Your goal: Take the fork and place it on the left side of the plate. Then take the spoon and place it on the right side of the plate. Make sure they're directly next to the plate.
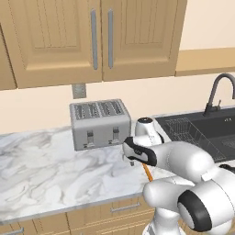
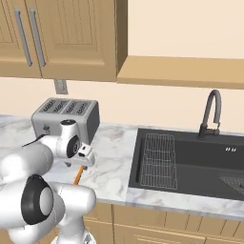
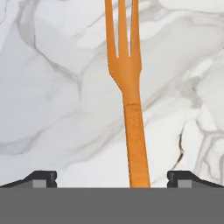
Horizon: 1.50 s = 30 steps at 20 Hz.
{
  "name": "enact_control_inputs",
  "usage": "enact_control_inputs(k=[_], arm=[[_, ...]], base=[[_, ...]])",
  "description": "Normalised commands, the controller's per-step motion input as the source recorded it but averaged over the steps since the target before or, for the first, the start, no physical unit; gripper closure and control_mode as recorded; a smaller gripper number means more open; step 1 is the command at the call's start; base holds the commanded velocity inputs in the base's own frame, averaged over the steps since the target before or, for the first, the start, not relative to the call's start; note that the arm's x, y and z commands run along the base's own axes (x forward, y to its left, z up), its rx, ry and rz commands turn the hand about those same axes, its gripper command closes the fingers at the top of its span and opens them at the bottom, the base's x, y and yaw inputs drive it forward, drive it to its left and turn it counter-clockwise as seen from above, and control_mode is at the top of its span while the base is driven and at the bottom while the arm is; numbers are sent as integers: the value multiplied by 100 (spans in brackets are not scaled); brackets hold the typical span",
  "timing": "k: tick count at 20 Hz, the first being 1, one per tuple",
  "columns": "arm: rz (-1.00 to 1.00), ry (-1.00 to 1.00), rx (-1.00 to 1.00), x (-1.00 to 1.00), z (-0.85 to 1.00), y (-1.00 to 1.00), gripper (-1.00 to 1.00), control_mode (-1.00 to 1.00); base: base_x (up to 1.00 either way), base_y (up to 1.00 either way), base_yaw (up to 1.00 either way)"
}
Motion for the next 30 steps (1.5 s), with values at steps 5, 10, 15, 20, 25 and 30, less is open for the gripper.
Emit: enact_control_inputs(k=[5,10,15,20,25,30], arm=[[0,0,-2,-5,-20,-15,-100,-100],[0,0,-2,8,-30,-9,-100,-100],[0,0,0,22,-31,0,-100,-100],[0,0,0,2,-47,2,100,-100],[0,-4,0,0,-32,4,100,-100],[0,-8,0,-13,-13,0,100,-100]], base=[[0,0,0],[0,0,0],[0,0,0],[0,0,0],[0,0,0],[0,0,0]])
